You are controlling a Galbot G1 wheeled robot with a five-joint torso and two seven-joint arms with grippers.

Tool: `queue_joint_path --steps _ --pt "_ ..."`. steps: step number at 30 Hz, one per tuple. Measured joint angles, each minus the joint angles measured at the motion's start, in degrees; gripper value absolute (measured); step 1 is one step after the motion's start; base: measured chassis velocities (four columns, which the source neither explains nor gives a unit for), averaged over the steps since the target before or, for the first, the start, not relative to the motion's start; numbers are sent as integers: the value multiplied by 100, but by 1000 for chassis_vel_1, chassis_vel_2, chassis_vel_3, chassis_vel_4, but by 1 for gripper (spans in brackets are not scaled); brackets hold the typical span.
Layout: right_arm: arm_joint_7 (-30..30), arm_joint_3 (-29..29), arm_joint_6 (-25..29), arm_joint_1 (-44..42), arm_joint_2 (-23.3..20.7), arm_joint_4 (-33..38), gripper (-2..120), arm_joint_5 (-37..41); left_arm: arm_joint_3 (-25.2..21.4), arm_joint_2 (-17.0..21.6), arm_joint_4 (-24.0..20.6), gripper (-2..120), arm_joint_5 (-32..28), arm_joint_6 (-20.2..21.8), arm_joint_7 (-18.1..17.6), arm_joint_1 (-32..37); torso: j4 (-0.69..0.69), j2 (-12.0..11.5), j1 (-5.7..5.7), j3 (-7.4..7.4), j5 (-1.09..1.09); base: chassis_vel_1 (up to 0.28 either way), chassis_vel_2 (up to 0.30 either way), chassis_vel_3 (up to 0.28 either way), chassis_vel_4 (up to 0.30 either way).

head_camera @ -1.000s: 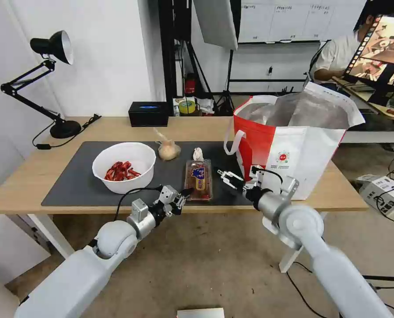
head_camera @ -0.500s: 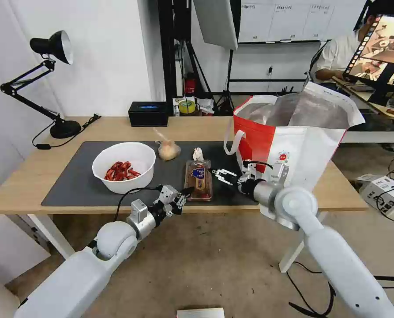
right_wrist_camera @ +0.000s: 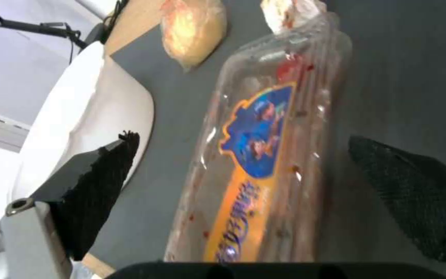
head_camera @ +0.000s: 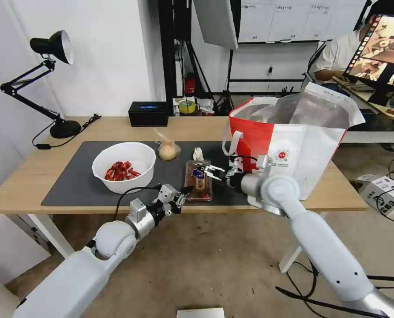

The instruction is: Pick up the trash from the table and place it into the takeout bag.

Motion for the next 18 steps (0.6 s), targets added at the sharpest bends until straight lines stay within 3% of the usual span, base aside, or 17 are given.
queue_joint_path --steps 18 --pt "282 -503 -177 402 325 -541 100 -41 -61 1 -47 0 -21 -100 31 74 0 0 0 0 1 0 0 0 0"
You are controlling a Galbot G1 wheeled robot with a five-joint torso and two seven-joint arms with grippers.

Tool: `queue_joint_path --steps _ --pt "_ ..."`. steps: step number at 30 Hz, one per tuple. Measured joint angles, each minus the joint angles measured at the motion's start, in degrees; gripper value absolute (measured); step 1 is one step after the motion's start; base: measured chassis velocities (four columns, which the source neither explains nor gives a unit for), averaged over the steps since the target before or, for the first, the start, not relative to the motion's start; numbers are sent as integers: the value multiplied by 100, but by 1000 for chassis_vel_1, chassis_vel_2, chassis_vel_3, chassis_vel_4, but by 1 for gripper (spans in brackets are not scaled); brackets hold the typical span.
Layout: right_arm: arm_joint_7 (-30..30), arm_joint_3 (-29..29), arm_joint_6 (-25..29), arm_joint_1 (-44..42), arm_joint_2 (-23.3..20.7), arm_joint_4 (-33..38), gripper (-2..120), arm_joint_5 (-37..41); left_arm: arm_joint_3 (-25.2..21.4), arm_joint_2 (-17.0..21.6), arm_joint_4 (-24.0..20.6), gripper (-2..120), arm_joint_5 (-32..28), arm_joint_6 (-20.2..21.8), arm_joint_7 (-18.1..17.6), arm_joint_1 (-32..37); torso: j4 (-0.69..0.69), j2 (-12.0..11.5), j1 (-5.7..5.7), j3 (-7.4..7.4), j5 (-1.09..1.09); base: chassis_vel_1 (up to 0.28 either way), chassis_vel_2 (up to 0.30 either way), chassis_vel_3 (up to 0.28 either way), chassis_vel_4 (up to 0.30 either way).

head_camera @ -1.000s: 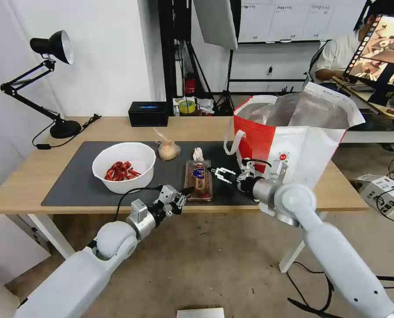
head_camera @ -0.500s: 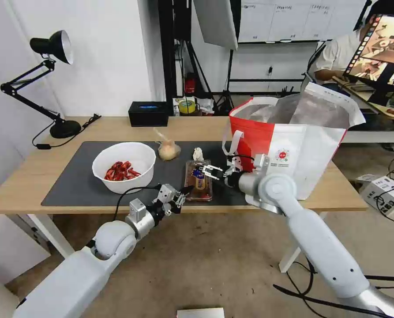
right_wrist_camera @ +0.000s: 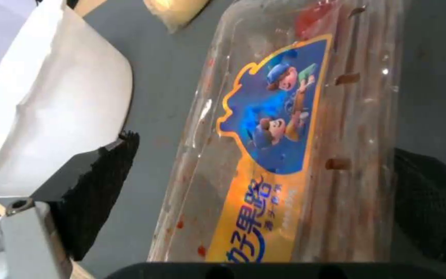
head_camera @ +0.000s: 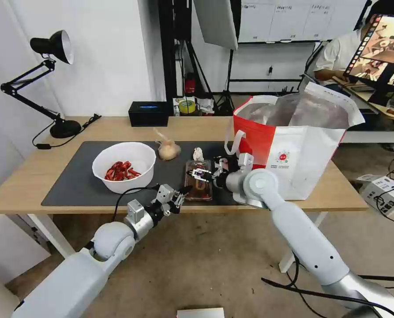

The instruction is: Pick up the trash from the table and place it into the takeout bag.

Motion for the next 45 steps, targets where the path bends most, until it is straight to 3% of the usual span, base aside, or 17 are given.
queue_joint_path --steps 35,41,45 --pt "165 -297 -91 272 124 -206 100 191 -196 0 -113 0 -2 -114 80 290 -1 0 0 -1 0 0 0 0 0" --pt "155 -327 -90 265 69 -180 84 206 -213 4 -145 0 -2 -115 80 298 -2 1 -1 -1 0 0 0 0 0" --pt "138 -331 -90 255 54 -178 68 209 -259 36 -178 0 -15 -117 79 307 0 0 0 0 0 0 0 0 0"
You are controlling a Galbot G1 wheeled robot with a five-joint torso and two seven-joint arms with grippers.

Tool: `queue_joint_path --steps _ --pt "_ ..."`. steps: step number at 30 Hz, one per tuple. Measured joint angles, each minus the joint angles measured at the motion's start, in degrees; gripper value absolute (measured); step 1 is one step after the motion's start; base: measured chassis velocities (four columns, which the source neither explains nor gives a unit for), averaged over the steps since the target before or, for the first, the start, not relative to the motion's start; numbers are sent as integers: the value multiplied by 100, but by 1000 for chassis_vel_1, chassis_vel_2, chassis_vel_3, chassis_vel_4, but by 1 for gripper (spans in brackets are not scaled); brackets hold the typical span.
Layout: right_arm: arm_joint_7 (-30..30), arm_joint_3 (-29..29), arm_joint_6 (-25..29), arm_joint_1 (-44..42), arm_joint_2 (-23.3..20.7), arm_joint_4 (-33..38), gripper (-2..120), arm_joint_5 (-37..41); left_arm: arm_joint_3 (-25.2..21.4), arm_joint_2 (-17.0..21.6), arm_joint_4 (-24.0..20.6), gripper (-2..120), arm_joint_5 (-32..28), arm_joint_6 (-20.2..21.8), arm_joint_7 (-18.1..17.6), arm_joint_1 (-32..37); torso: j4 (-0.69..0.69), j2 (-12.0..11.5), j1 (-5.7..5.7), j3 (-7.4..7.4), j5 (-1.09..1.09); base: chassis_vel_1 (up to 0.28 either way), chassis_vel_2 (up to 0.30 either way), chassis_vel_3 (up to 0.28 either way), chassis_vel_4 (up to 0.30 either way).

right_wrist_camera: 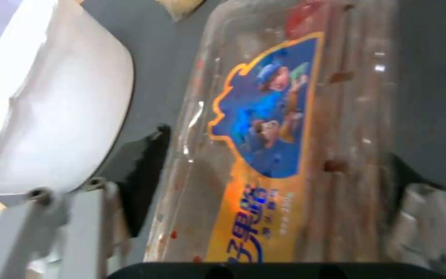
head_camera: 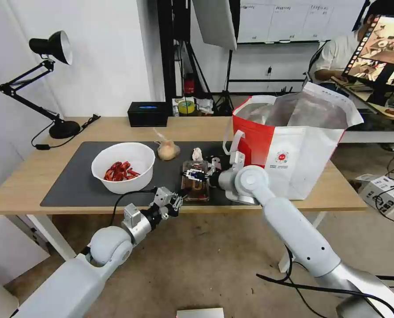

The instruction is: Pick up the trash from the table and place it into the takeout bag.

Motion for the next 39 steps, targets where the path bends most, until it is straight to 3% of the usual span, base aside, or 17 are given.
queue_joint_path --steps 4,6,14,16,19,28,36,39 --pt "-5 0 0 -12 0 0 61 0 -28 17 -17 0 -21 0 -2 10 1 0 0 0 0 0 0 0 0" --pt "-12 26 -2 -64 6 13 45 1 -134 30 -99 0 -66 -1 -5 85 2 0 0 1 1 0 0 0 0" --pt "-49 106 -1 -171 -19 65 22 -5 -321 60 -211 0 -80 -21 -7 271 1 0 0 0 1 0 0 0 0" --pt "-105 175 16 -233 -18 90 8 -23 -492 140 -296 0 -118 -25 36 400 1 0 0 0 0 0 0 0 0" --pt "-183 188 52 -268 -31 119 1 -66 -671 215 -373 0 -147 -41 74 531 1 0 0 0 0 0 0 0 0" --pt "-426 458 212 -394 -127 553 0 -217 -1508 242 -628 0 -131 -289 123 1494 1 -1 0 0 -1 0 0 0 0" --pt "-1121 867 535 -462 -420 1177 0 -136 -2185 -97 -918 0 156 -298 248 2410 1 -1 0 0 0 0 0 0 0" --pt "-1384 1082 816 -426 -506 1386 0 57 -2317 -238 -1048 9 236 -298 258 2602 0 -1 0 0 1 0 0 0 0"
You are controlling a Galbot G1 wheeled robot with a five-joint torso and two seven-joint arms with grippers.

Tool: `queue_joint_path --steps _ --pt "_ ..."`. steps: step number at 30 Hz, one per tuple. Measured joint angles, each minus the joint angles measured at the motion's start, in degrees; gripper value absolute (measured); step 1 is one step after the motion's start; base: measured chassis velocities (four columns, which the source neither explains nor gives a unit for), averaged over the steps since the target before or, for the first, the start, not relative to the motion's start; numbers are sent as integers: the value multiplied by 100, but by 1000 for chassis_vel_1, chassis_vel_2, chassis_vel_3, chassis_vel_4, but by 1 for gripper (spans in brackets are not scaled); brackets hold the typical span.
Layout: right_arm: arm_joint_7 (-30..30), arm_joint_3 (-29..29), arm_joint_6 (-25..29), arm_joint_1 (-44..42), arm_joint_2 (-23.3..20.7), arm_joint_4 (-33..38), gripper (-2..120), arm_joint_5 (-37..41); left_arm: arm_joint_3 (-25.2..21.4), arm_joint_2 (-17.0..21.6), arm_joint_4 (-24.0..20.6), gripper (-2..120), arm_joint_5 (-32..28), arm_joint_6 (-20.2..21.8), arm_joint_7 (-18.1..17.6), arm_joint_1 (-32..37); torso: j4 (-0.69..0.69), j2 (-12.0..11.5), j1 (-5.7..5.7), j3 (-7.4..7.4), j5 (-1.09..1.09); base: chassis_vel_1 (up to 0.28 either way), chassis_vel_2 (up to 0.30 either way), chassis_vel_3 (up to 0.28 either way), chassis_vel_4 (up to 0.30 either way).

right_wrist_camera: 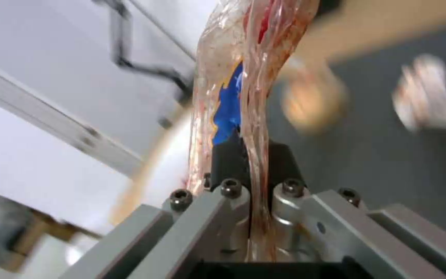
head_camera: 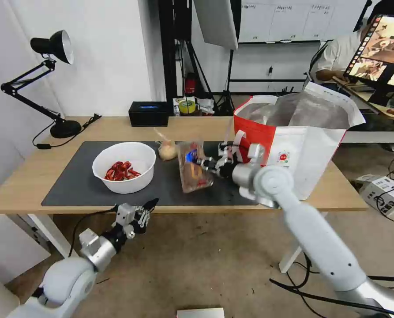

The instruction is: Pick up the trash from the table and place it into the takeout bag.

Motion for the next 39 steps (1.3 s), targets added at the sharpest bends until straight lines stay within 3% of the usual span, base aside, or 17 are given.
queue_joint_path --steps 3,4,6,10,13,20,22,26,30,39 --pt "-54 274 632 84 -19 308 0 169 -94 -212 -137 23 100 0 0 163 0 0 0 0 0 0 0 0 0" --pt "-54 274 632 84 -19 308 0 169 -94 -212 -137 23 100 0 0 163 0 0 0 0 0 0 0 0 0" --pt "274 463 1173 201 -9 459 0 331 -171 -359 -215 35 175 -7 1 318 1 0 0 0 0 0 0 0 0" --pt "597 612 1601 342 -96 487 0 424 -239 -449 -274 45 207 -57 14 439 1 0 0 0 1 0 0 0 0" --pt "961 777 1960 536 -330 473 0 470 -290 -552 -339 61 223 -115 34 580 0 0 0 0 1 0 0 0 0" --pt "1316 875 2144 743 -747 289 0 22 -287 -695 -399 82 311 -150 43 703 0 1 0 0 0 0 0 0 0" --pt "1395 875 2144 739 -978 185 0 -479 -249 -744 -406 93 348 -164 45 714 0 1 0 0 2 0 0 0 0" --pt "1359 918 2134 414 -1376 180 0 -1152 -115 -777 -394 104 374 -170 47 648 -2 1 1 0 2 0 0 0 0" --pt "1244 1012 2130 112 -1411 235 0 -1275 -85 -784 -396 111 386 -179 42 651 0 1 1 0 1 0 0 0 0" --pt "1188 1000 2111 -13 -1317 295 0 -1250 -77 -768 -425 114 379 -180 18 654 1 1 1 0 -1 0 0 0 0"
